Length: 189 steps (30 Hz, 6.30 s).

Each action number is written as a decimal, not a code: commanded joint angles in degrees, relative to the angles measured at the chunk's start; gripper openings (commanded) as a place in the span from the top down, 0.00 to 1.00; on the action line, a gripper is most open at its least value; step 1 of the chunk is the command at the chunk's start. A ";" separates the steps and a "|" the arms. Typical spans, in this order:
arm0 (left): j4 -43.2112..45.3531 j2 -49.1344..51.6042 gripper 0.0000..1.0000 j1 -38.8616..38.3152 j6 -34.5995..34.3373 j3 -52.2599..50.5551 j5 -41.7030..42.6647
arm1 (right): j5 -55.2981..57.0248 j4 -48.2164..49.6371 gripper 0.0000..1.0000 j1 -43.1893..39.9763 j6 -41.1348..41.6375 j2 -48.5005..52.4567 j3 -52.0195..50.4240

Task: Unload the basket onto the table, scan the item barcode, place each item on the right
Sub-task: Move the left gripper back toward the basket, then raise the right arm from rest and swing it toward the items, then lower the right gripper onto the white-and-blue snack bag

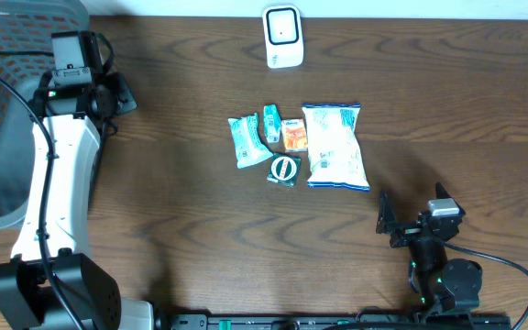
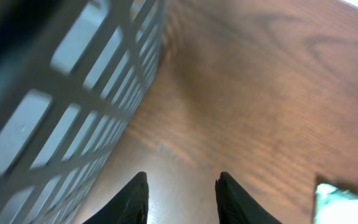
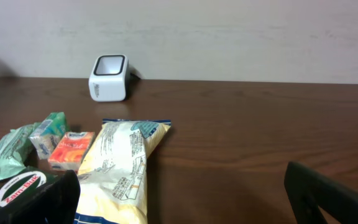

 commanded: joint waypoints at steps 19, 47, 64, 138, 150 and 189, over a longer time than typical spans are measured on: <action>2.29 -0.33 0.56 4.20 6.16 0.98 -2.95 | 0.04 -0.15 0.01 0.35 0.37 -0.31 -0.11; -20.83 -27.39 0.01 4.20 3.65 0.96 20.65 | 0.04 -0.15 0.01 0.35 0.37 -0.31 -0.11; -30.27 -34.32 0.02 4.20 -0.81 -9.62 11.98 | 0.04 -0.17 0.01 0.35 0.37 -0.31 -0.11; -31.17 -33.94 0.02 4.20 -0.81 -11.08 7.56 | -16.44 -0.22 0.01 0.46 17.62 27.36 41.94; -31.17 -33.94 0.03 4.20 -0.81 -11.08 7.56 | -19.21 -36.11 0.01 0.50 6.73 57.29 75.67; -31.17 -33.94 0.02 4.20 -0.81 -11.08 7.56 | -21.35 -46.27 0.96 4.63 7.34 100.00 83.45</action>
